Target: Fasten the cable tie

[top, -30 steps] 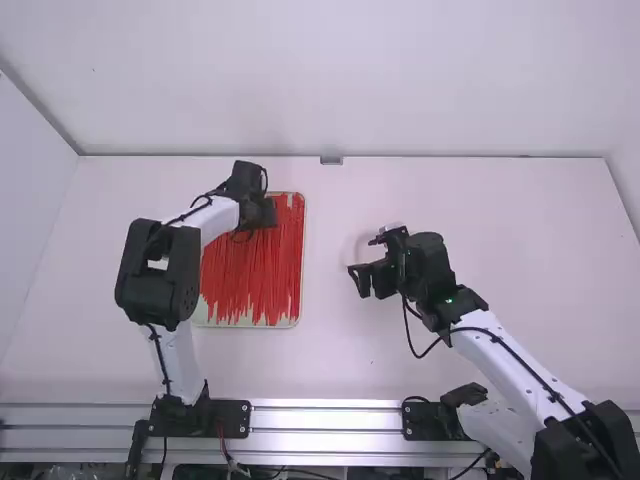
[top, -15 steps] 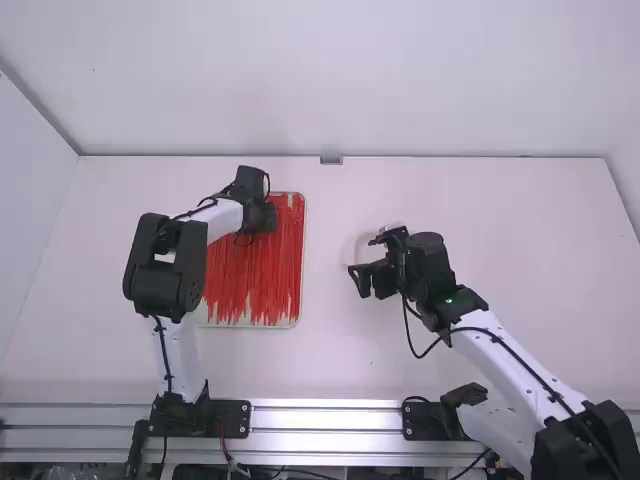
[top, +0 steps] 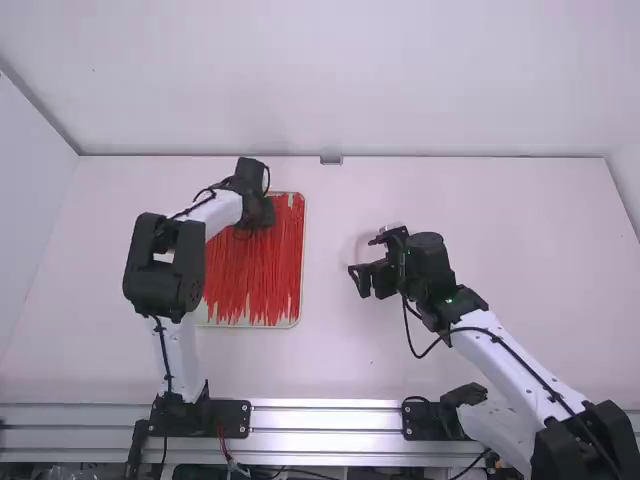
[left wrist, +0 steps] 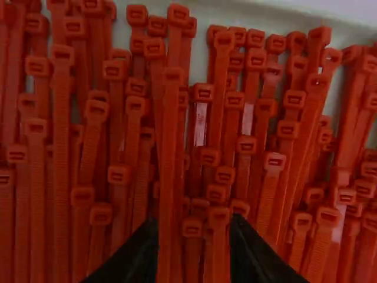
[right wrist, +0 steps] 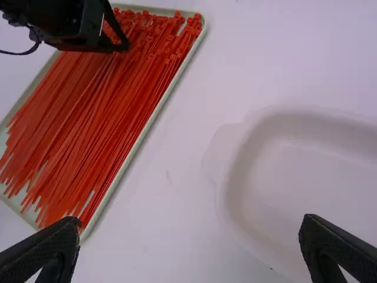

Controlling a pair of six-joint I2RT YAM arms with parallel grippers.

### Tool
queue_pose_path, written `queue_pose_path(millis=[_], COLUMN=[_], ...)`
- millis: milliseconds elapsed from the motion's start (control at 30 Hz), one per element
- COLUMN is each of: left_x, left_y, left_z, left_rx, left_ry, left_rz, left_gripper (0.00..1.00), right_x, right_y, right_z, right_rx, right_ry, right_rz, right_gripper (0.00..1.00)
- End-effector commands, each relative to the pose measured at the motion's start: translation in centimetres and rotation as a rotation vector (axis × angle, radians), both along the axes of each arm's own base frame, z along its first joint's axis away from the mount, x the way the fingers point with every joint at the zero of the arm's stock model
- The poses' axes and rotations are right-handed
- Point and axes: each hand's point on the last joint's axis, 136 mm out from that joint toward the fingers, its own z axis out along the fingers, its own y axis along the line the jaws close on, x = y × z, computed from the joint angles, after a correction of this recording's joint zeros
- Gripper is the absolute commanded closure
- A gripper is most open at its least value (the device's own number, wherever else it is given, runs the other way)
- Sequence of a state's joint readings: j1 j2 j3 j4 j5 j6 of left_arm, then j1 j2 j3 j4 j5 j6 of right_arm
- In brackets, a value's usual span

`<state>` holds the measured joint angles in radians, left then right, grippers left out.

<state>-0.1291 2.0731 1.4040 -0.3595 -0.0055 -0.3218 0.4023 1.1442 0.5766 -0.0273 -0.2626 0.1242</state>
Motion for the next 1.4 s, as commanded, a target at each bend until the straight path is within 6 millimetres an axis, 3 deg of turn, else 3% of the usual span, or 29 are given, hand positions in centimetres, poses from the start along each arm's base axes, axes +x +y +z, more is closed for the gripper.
queue_pose_path(millis=[0, 267, 733, 1367], left_x=[0.3, 0.2, -0.1, -0.5], left_y=[0.0, -2.2, -0.6, -0.4], left_z=[0.0, 0.1, -0.4, -1.5], left_rx=[0.008, 0.011, 0.089, 0.085], left_ry=[0.003, -0.011, -0.007, -0.013], left_rz=[0.006, -0.04, 0.022, 0.023], left_gripper=[0.68, 0.82, 0.77, 0.75], right_x=[0.6, 0.6, 0.4, 0.4], right_y=[0.5, 0.4, 0.1, 0.1], right_z=[1.2, 1.1, 0.7, 0.7], right_rx=[0.011, 0.008, -0.011, -0.008], right_ry=[-0.024, -0.022, -0.011, -0.011], right_rz=[0.007, 0.004, 0.009, 0.007], right_gripper=[0.0, 0.01, 0.01, 0.01])
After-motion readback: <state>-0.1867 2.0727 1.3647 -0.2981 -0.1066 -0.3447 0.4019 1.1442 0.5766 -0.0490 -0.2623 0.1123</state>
